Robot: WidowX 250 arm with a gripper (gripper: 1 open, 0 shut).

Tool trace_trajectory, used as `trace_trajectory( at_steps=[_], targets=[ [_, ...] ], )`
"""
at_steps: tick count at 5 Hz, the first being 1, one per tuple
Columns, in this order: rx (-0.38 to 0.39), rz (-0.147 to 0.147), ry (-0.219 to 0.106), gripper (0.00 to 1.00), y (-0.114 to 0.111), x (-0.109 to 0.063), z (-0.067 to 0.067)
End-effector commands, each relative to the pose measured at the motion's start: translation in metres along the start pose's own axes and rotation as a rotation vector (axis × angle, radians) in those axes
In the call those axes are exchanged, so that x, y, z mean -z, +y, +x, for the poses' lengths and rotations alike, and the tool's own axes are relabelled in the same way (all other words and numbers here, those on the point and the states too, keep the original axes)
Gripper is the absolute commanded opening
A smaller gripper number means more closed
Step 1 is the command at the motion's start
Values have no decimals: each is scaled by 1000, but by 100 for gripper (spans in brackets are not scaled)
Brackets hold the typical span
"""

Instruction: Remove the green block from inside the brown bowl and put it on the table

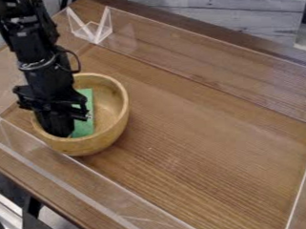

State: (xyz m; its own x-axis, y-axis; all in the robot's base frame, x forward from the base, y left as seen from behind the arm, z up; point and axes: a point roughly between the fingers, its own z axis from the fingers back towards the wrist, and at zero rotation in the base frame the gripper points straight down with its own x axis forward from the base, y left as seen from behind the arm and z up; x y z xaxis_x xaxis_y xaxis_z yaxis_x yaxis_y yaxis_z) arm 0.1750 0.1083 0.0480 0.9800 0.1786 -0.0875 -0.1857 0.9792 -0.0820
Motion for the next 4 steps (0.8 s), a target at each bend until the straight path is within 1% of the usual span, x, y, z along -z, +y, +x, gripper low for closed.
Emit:
trace_trajectory(
  at_steps=[1,3,4],
  targets=[
    [42,24,-28,0,-9,-15,0],
    [51,31,-16,0,-15,-1,0],
    [107,32,-11,0,-12,0,0]
  ],
)
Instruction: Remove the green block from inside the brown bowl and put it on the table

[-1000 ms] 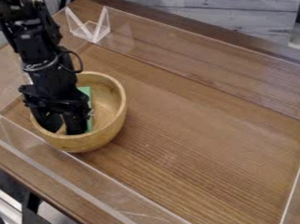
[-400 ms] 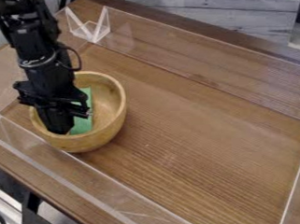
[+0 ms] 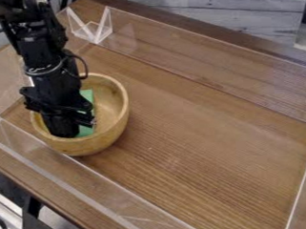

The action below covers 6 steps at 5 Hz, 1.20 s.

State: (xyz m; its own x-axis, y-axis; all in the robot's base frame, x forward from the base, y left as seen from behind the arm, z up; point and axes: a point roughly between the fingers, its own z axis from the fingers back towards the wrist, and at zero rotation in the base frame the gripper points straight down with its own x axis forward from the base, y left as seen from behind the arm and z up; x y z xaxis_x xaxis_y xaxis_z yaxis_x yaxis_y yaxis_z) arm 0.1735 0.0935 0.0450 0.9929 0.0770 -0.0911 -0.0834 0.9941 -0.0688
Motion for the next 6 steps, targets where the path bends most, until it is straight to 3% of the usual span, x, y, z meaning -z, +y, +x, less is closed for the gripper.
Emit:
trace_trajectory(
  at_steps=[1,4,6],
  targets=[
    [-36,5,-24,0,0,-5,3],
    [-120,-10,-27,0,-1,-21,5],
    [-83,-9,-21,0,-12,-20,13]
  ],
)
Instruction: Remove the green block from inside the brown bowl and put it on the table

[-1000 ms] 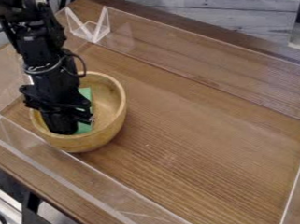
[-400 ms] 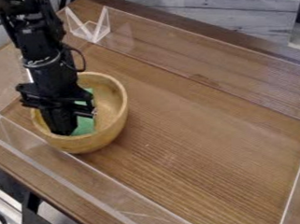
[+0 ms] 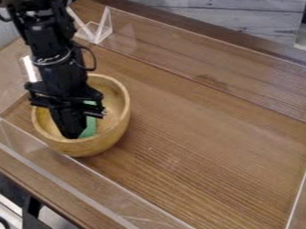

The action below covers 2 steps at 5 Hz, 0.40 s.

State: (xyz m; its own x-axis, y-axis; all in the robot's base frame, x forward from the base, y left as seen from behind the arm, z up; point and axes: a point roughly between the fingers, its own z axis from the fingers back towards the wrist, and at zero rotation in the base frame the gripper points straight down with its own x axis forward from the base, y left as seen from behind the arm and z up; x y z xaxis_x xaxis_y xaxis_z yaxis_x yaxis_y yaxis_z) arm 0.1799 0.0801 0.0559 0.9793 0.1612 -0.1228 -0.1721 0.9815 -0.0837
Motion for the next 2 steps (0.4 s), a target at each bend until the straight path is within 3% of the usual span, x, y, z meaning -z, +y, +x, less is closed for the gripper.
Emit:
trace_trajectory(
  at_steps=[1,2],
  targets=[
    [20,13,-46,0,3,-4,6],
    [33,13,-44,0,5,2,3]
  ],
)
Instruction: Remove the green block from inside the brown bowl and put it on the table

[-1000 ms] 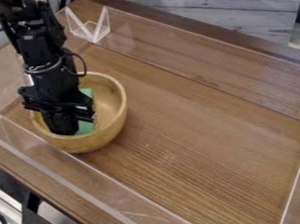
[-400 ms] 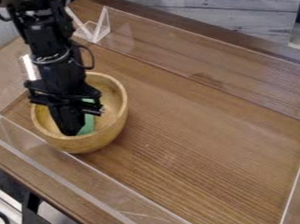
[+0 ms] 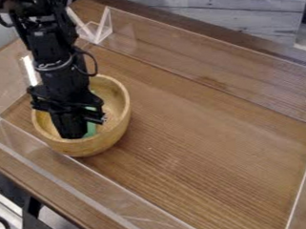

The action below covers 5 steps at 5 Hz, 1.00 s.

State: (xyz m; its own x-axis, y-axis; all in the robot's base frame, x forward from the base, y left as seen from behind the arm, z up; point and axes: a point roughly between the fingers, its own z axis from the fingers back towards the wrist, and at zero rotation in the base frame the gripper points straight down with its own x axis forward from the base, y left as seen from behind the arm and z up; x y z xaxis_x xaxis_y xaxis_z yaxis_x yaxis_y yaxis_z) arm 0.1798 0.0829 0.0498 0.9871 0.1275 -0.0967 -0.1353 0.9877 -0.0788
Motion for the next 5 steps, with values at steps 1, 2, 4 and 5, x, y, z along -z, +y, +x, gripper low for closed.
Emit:
trace_trajectory(
  at_steps=[1,2,4,5],
  targets=[
    [-13,2,-21,0,3,-7,7],
    [-21,0,-22,0,5,-12,11],
    [-33,-7,-25,0,-13,-32,-2],
    [17,-5,-23,0,-23,-40,-3]
  ],
)
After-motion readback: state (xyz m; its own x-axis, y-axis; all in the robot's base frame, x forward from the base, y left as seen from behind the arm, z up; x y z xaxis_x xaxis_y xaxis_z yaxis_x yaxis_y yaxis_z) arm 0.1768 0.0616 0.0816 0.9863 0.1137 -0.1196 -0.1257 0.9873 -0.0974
